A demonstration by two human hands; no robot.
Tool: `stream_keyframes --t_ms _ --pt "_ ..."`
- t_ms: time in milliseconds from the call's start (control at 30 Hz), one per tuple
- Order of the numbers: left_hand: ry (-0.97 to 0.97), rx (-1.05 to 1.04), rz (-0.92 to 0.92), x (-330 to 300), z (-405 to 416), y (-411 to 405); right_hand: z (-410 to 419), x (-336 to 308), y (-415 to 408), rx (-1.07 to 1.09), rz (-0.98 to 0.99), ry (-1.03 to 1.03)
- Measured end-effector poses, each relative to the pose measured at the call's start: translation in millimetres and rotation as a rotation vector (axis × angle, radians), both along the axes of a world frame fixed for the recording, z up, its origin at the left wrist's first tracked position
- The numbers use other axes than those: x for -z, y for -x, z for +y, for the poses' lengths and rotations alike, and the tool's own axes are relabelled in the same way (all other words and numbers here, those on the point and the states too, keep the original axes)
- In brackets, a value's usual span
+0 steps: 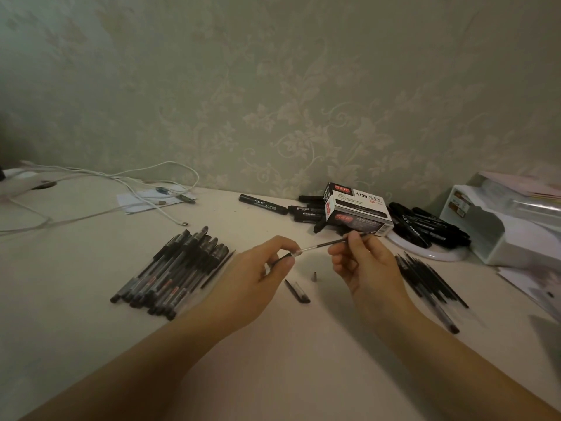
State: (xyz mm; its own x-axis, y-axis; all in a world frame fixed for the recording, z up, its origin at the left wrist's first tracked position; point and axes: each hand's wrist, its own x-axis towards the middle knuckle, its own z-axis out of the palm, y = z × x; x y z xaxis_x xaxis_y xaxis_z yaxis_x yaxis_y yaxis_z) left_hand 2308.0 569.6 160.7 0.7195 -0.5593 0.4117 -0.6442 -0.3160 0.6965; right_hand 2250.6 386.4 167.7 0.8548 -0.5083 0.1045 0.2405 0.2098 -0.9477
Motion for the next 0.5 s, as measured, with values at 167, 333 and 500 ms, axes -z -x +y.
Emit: stream_keyframes --t_ms 167,333,500 --pt "0.025 0.015 0.025 -1.4 0.5 0.7 -0.1 -0.6 -0.5 0.017 0.003 -0.012" --pt "0.011 0.015 0.022 -1.3 0.1 0.2 -1.8 1.1 -1.6 0.019 -0.008 -0.041" --pt "0.031 0.038 0.021 0.1 -1.0 0.8 -4.7 4.3 -2.1 0.017 0.000 0.011"
